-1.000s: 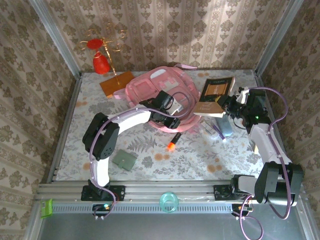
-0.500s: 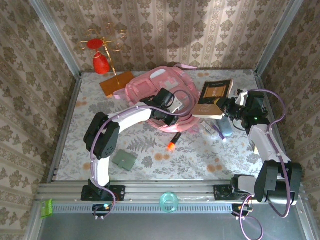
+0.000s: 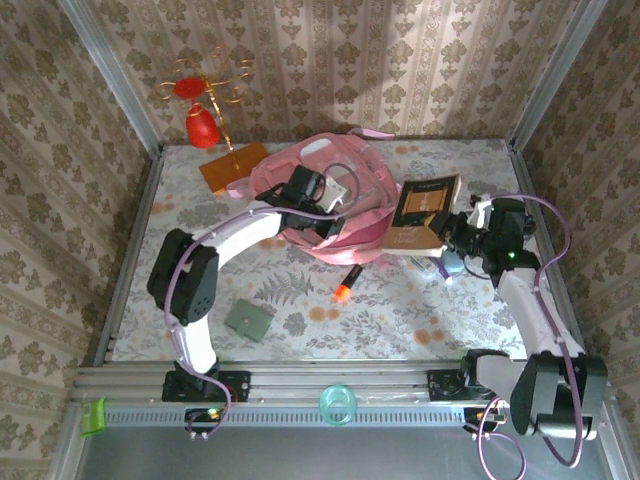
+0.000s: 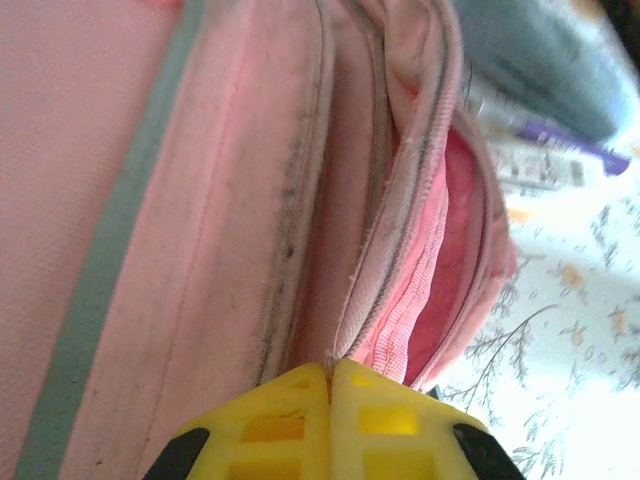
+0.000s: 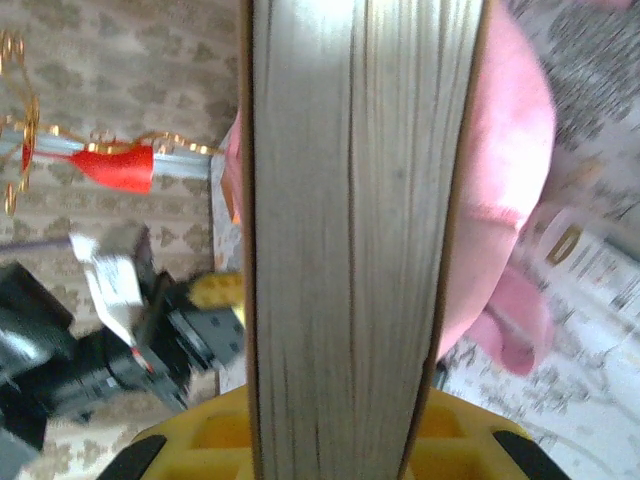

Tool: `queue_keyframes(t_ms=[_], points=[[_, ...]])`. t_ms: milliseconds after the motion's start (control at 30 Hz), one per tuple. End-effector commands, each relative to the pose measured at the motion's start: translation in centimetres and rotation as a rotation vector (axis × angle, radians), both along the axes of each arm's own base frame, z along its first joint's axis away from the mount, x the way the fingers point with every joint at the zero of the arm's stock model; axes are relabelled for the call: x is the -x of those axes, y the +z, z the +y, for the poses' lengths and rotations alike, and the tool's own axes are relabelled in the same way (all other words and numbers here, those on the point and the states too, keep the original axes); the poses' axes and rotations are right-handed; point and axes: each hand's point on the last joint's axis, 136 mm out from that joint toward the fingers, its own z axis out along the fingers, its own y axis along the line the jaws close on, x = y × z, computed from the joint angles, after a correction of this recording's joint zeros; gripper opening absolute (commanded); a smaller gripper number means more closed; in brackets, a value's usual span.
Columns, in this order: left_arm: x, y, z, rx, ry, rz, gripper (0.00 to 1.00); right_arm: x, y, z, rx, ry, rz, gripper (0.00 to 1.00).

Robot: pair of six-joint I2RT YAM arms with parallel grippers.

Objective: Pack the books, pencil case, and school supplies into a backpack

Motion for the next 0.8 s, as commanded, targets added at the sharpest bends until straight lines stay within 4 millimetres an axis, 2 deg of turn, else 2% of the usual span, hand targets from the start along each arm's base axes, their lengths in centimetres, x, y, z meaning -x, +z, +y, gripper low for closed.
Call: queue_keyframes(t_ms=[0, 100, 233, 367, 433, 500, 633, 767], points=[[-1.7, 6.1, 0.1, 0.14, 0.034, -0.128, 0.0, 1.6, 0.1, 2.7, 0.005, 0.11, -0.017, 0.0], [-2.5, 8.0, 1.3, 0.164, 0.074, -0.167, 0.0, 1.4, -0.7, 4.3, -0.007, 0.132, -0.004, 0.0], [-3.3, 10.2, 2.2, 0.18, 0.113, -0.215, 0.0, 0.1, -1.1, 6.8, -0.032, 0.175, 0.0, 0.0], [-4.0, 12.1, 2.4, 0.203, 0.139, -0.25, 0.0, -1.3, -2.3, 8.5, -0.061, 0.192, 0.036, 0.0], [-4.3, 12.6, 2.4, 0.208, 0.144, -0.257, 0.0, -1.7, -1.9, 9.1, -0.096, 0.212, 0.024, 0.0], [-4.4, 12.6, 2.3, 0.202, 0.146, -0.256, 0.0, -1.6, -1.2, 8.6, -0.074, 0.202, 0.007, 0.0], [-4.5, 12.2, 2.4, 0.19, 0.147, -0.259, 0.0, 0.0, 0.0, 6.3, 0.038, 0.161, -0.016, 0.0], [-4.4, 12.0, 2.2, 0.196, 0.144, -0.249, 0.0, 1.6, -0.6, 6.3, 0.035, 0.188, 0.013, 0.0]])
